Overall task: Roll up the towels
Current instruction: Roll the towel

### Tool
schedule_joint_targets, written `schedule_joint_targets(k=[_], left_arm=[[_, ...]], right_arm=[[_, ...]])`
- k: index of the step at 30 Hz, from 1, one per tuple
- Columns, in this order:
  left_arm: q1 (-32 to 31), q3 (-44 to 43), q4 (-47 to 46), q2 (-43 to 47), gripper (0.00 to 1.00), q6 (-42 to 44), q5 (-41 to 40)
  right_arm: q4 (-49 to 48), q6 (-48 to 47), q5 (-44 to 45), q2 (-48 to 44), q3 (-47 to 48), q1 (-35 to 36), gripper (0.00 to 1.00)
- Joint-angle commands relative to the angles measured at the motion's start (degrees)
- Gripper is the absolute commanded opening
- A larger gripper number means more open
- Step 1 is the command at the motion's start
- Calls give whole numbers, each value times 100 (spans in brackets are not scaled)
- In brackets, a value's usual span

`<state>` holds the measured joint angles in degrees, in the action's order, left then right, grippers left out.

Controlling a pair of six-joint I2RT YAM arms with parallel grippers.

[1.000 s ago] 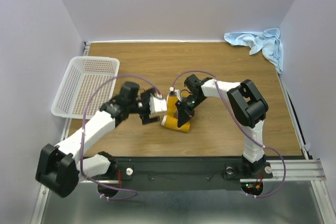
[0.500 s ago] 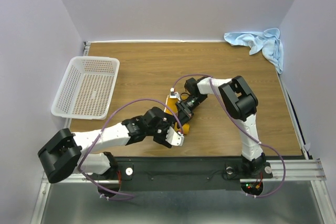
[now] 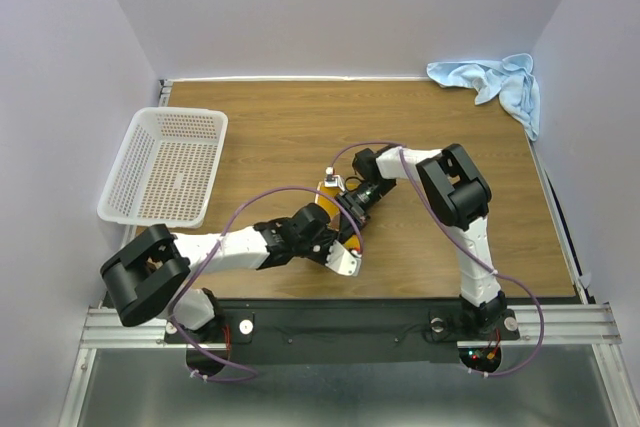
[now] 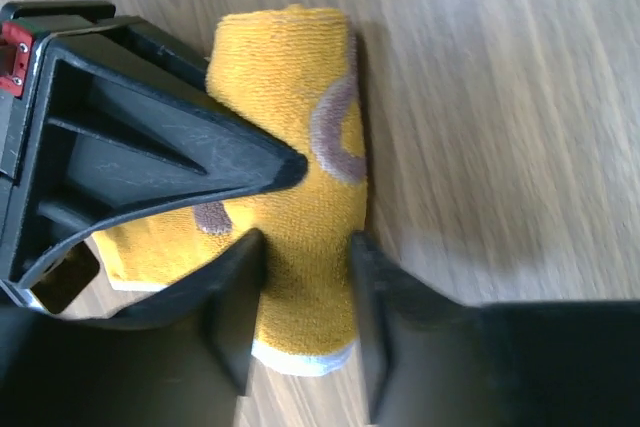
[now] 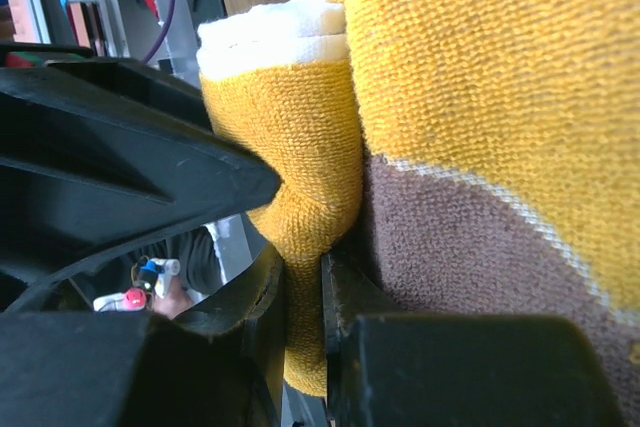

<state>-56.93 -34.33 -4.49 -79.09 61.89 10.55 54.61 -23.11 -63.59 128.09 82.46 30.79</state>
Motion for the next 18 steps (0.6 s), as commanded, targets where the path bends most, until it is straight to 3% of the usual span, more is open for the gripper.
schedule_joint_targets(k=[1,3,9,18], left_arm=[[-29,-206,360,-142,35,-431,-44],[-29,-259,571,-116,23,-589,-9],[15,-601,1600,-159,10,-959,140],[804,-1752,2874,-966,2,-1030,1211]], right_arm=[[50,-141,392,120,122,-37,13],[41,-97,392,93,130,-134,20],[32,122,497,-65,297,-459,41],[-20,500,471,-574,578,-890,50]])
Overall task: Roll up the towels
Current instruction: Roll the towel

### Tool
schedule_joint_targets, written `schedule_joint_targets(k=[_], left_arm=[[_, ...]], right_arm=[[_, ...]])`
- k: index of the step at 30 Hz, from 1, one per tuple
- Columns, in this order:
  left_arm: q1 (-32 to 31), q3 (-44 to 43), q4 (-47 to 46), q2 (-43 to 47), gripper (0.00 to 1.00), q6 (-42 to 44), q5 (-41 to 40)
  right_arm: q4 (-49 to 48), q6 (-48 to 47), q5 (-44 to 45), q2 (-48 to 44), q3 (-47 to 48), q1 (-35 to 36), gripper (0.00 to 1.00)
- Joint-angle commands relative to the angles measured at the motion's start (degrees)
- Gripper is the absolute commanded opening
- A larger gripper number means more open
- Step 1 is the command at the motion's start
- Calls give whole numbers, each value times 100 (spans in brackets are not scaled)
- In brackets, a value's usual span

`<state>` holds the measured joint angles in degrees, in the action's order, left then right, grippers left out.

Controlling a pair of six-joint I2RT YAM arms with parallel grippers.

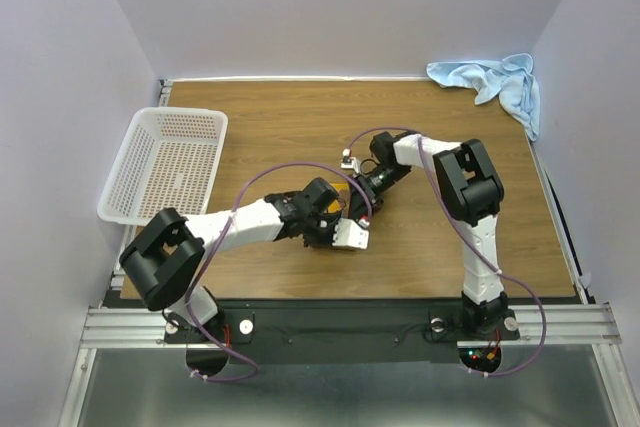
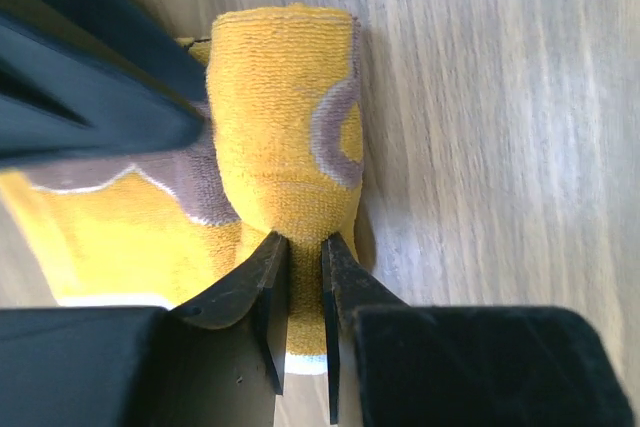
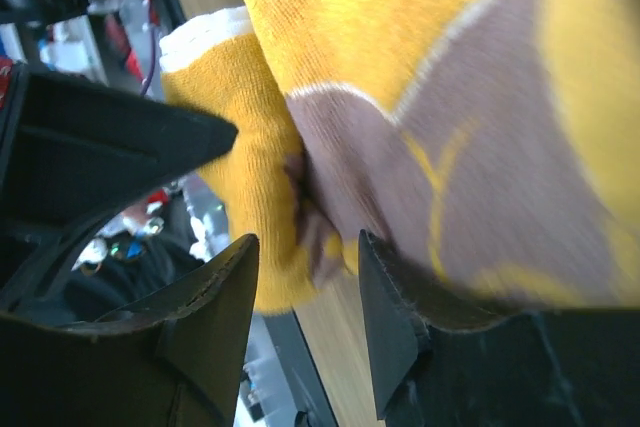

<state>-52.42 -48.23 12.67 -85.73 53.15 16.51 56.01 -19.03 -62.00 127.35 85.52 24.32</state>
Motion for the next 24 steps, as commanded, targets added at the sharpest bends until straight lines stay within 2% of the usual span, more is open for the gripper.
schedule_joint_targets(k=[1,2,8,10,12,13,15,16,20,24], left_arm=[[460,-641,1446,-417,2,-155,973],[670,-783,1606,-653,2,-155,1333],[1120,-1557,2380,-1278,1,-103,2136],[1234,-1742,2538,-1568,1,-103,2416],[1453,-2049,2854,-1902,1,-15,2637],[1602,-2137,3003,-1990,2,37,2820],[1753,-2427,3206,-2349,2,143,3015],[1875,-2663,3433,-2491,2,204,3059],[2130,-3243,3944,-3150,3,424,3375],[2368,-3719,4314,-3766,4,565,3631]], right_arm=[[-160,153,328,-631,351,-365,51],[-178,188,346,-711,378,-436,51],[-231,294,557,-1326,519,-1077,52],[-257,198,705,-1703,449,-1200,62],[-397,180,811,-2028,195,-1227,63],[-493,189,899,-2369,63,-1227,80],[-800,303,944,-2661,-192,-1227,89],[-872,312,909,-2924,-411,-1219,91],[-1232,294,1084,-3427,-799,-1140,90],[-1663,189,1558,-3743,-1089,-770,83]])
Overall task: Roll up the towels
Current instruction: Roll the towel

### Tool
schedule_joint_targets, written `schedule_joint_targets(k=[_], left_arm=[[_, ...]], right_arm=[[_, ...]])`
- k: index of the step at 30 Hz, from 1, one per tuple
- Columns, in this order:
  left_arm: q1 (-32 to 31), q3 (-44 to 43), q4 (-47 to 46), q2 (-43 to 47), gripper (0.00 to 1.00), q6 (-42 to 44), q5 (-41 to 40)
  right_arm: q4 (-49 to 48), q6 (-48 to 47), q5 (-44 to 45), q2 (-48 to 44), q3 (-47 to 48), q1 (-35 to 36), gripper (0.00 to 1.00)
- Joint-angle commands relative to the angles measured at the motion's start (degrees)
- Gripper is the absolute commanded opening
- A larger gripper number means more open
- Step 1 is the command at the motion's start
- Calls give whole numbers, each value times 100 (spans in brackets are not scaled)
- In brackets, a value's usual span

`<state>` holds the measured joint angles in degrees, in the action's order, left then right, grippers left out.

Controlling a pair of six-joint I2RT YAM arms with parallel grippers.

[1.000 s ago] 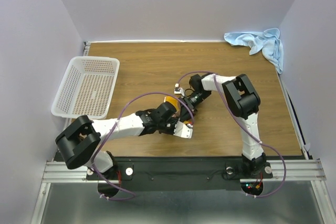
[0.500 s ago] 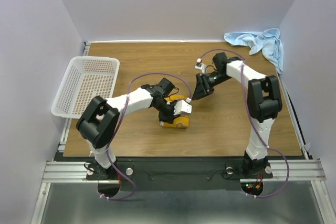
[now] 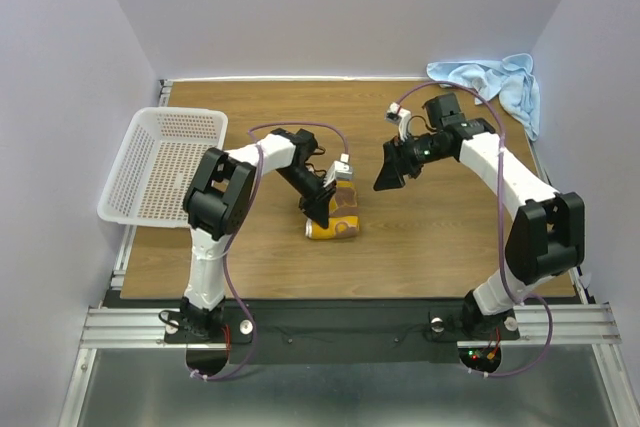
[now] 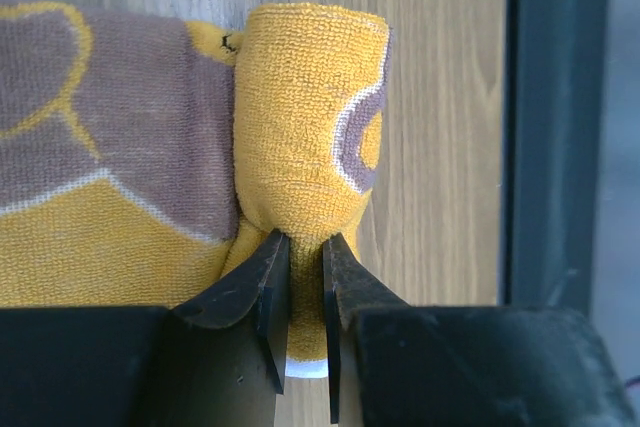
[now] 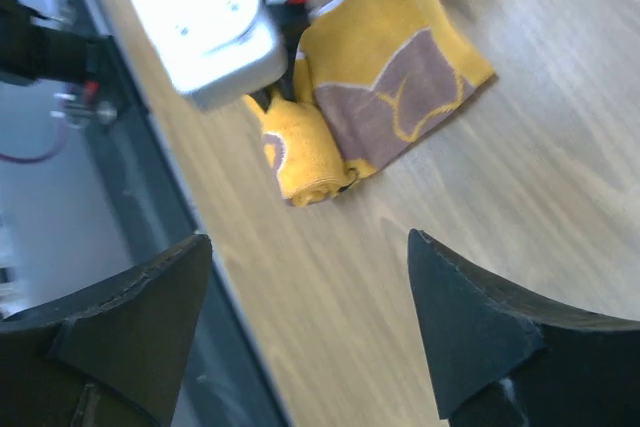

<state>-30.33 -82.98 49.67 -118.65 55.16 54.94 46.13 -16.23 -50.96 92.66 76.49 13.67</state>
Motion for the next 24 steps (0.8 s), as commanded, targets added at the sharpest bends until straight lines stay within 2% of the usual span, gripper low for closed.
schedule_joint_targets(k=[1,3,5,6,8,10,18,24], left_arm=[[185,-384,692,-553,4,382,-203],[220,-481,728,-720,4,364,-185],[273,-622,816,-861,5,382,-168],[273,-658,851,-896,5,399,-168],[308,-781,930,-1019,5,434,-176],[334,-833,992,-1081,5,452,-168],[501,-966,1010,-1239,8,452,-115],[545,-1001,1010,-1248,9,461,-106]], right_arm=[[-745,-108,725,-353,-300,546,81],[-929,-135,1043,-398,-424,855,78],[-1376,-179,1516,-433,-590,1538,77],[-1500,-196,1693,-433,-643,1542,77],[-1825,-275,2168,-363,-749,2181,75],[-2054,-354,2379,-293,-837,2419,75],[-3153,-794,2863,67,-1540,2957,75],[-3444,-829,2811,506,-1866,3133,70]])
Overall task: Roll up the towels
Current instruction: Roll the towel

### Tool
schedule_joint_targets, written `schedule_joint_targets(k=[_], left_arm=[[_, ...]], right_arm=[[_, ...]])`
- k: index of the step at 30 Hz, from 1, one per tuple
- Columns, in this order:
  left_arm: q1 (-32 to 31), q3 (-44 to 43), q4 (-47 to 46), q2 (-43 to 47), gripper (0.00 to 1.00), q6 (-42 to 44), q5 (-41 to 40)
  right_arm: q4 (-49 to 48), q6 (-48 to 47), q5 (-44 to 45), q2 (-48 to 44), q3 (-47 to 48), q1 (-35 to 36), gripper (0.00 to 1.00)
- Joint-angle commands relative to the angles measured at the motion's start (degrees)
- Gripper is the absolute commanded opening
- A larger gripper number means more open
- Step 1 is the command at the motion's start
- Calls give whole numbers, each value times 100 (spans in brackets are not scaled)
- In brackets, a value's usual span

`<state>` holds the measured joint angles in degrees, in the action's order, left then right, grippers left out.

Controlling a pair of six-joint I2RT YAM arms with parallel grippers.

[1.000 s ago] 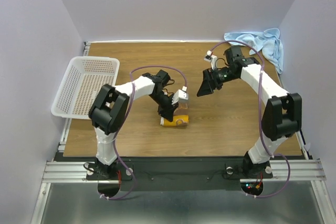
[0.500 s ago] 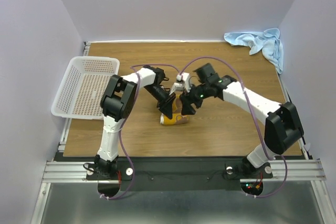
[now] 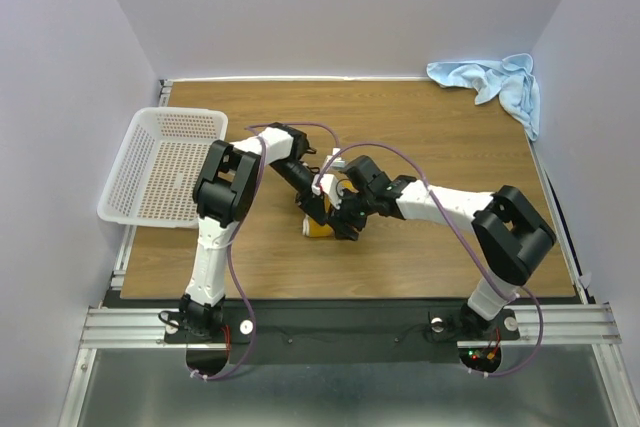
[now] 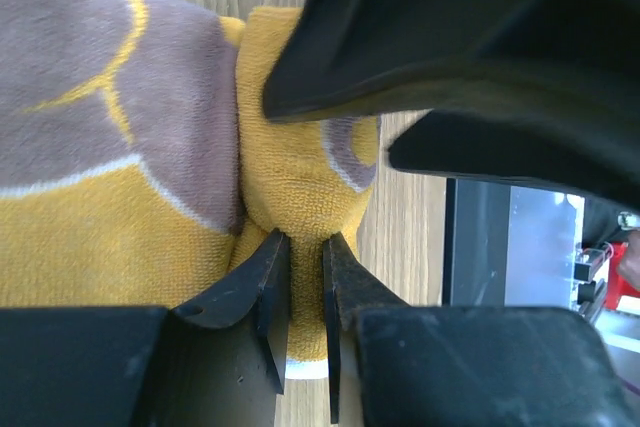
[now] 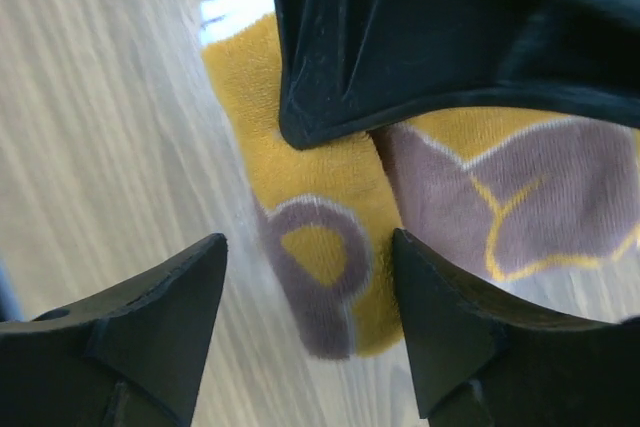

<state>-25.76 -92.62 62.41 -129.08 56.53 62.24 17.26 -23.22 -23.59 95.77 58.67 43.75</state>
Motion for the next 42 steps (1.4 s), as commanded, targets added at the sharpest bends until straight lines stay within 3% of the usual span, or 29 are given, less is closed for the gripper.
schedule_joint_targets(k=[1,2,3,5,6,7,13,21,27,29,32,34,37,42], left_arm=[[89,-37,-265,-180,9,315,-819],[97,-11,-273,-171,10,314,-810],[115,7,-300,-136,10,314,-757],[158,94,-396,-22,17,288,-731],[185,138,-449,31,20,262,-687],[246,191,-571,101,28,244,-661],[624,666,-1108,936,53,-98,-467],[1266,982,-1283,1954,80,-177,-327],[1381,2376,-2899,3343,86,-898,-712],[1101,3061,-3628,4342,88,-925,-1299],[679,3793,-4549,5092,91,-679,-2240],[64,4540,-5026,5716,94,-426,-3037],[-716,5235,-5598,6147,96,23,-3839],[-1536,5404,-5924,5948,96,183,-4377]], right_arm=[[-565,-121,66,240,-93,125,62],[-565,-121,-4,276,-102,117,54],[-565,-112,-66,293,-119,117,34],[-557,-34,-258,302,-137,117,12],[-557,2,-329,320,-146,117,2],[-548,124,-461,337,-146,99,1],[40,415,-1436,680,82,-392,1],[1032,547,-2605,1505,723,-903,0],[1587,731,-3098,2191,1330,-1070,1],[1859,775,-3195,2429,1532,-1088,1],[2079,775,-3292,2735,1787,-1123,1],[2282,775,-3318,2894,1919,-1140,1],[2492,810,-3371,3149,2130,-1167,1],[2625,898,-3336,3369,2315,-1184,2]])
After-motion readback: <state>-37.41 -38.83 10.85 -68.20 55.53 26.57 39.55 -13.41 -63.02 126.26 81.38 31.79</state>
